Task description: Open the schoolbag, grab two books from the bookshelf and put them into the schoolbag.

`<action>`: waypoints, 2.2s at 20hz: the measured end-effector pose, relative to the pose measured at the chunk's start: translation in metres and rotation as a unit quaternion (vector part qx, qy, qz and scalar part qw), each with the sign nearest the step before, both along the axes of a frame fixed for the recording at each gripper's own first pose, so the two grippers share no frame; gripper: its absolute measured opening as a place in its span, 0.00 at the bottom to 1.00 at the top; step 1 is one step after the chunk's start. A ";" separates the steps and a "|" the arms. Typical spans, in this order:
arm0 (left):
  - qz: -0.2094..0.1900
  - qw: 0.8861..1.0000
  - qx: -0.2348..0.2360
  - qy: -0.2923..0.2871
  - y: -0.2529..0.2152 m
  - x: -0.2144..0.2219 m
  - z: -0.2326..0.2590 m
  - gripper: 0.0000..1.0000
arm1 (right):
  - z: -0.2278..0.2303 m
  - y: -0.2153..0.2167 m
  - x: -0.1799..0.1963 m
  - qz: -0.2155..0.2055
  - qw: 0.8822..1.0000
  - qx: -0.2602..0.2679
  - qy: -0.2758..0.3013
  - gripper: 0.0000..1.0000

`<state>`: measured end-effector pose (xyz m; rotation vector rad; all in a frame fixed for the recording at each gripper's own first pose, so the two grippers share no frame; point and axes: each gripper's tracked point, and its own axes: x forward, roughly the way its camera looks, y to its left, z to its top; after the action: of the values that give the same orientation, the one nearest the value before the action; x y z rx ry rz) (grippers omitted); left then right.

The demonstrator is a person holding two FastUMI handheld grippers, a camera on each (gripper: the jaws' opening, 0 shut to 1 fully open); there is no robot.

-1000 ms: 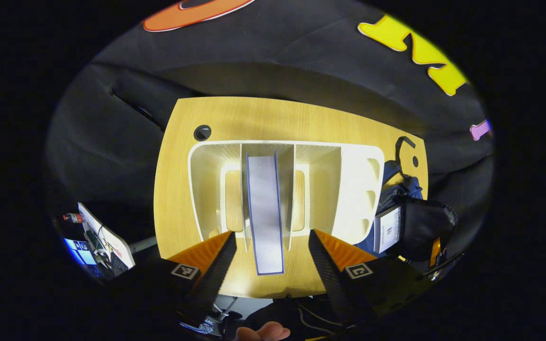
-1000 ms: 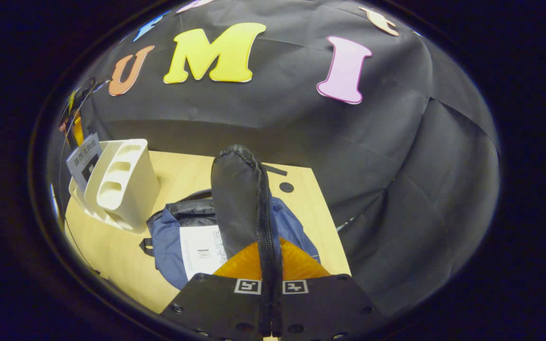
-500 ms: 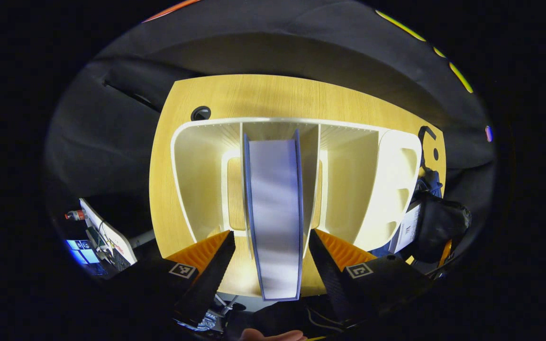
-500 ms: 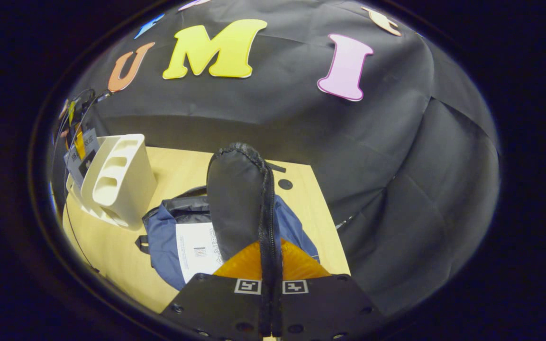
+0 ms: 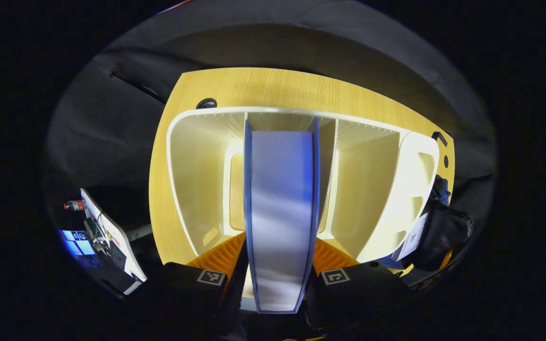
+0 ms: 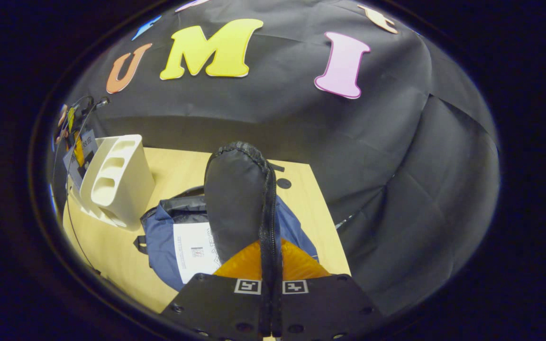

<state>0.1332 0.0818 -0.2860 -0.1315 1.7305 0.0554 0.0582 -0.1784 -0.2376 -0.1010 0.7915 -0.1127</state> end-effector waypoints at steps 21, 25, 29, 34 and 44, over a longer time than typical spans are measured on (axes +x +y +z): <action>0.005 0.986 -0.082 -0.146 0.013 -0.072 0.208 0.44 | 0.000 -0.004 -0.005 0.002 0.998 0.061 -0.007 0.01; 0.030 0.975 -0.144 -0.169 -0.008 -0.094 0.238 0.44 | 0.004 0.000 -0.006 0.007 0.998 0.057 -0.009 0.01; 0.066 0.954 -0.239 -0.166 -0.056 -0.111 0.253 0.43 | 0.007 0.002 -0.009 0.008 0.998 0.054 -0.011 0.01; 0.064 0.923 -0.328 -0.188 -0.117 -0.105 0.239 0.44 | 0.007 -0.001 -0.015 0.006 0.999 0.047 -0.010 0.01; 0.024 0.901 -0.390 -0.189 -0.241 -0.135 0.149 0.44 | 0.002 -0.005 -0.014 0.008 0.999 0.047 -0.010 0.01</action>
<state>-0.0017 -0.1593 -0.1366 -0.7280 1.2703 -0.6015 0.0442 -0.1839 -0.2355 -0.0178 0.7750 -0.0620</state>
